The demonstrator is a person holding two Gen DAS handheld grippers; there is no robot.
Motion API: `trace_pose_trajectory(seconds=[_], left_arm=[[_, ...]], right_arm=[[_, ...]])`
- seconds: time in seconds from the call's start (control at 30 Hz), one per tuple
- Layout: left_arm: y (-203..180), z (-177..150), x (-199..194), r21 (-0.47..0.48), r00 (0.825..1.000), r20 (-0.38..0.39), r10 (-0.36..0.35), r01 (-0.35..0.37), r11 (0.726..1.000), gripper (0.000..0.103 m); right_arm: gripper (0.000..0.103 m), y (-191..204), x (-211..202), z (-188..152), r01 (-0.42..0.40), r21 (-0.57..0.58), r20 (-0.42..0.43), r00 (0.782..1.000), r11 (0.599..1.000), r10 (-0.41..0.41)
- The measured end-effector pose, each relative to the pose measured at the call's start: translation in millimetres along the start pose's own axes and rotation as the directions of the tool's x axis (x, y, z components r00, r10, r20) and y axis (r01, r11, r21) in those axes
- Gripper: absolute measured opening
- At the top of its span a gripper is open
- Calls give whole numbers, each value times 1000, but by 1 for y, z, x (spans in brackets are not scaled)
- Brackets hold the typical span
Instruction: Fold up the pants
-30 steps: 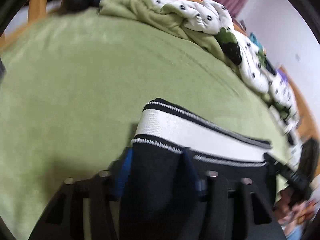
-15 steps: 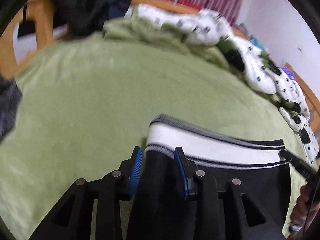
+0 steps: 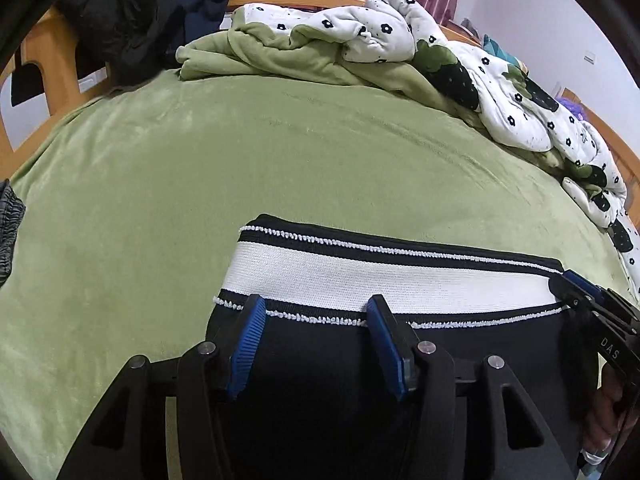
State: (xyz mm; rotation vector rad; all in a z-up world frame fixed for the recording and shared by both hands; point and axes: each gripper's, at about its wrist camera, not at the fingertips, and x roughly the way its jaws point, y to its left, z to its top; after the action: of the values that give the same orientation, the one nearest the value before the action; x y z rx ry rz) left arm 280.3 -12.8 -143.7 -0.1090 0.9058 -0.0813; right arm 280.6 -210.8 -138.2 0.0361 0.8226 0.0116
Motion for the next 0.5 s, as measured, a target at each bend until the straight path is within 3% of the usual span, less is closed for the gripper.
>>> trace_pose_trajectory(seconds=[0.37, 0.43, 0.5], left_arm=[[2, -4, 1, -1, 1000, 13, -23, 23, 1000, 54], [3, -3, 0, -5, 999, 15, -28, 28, 1000, 54], [3, -3, -1, -8, 999, 17, -34, 34, 999, 54]], right_arm=[[35, -5, 0, -1, -27, 19, 2, 1000, 999, 27], [37, -7, 0, 1, -46, 35, -9, 999, 998, 47], [45, -8, -1, 3, -75, 38, -19, 997, 996, 76]])
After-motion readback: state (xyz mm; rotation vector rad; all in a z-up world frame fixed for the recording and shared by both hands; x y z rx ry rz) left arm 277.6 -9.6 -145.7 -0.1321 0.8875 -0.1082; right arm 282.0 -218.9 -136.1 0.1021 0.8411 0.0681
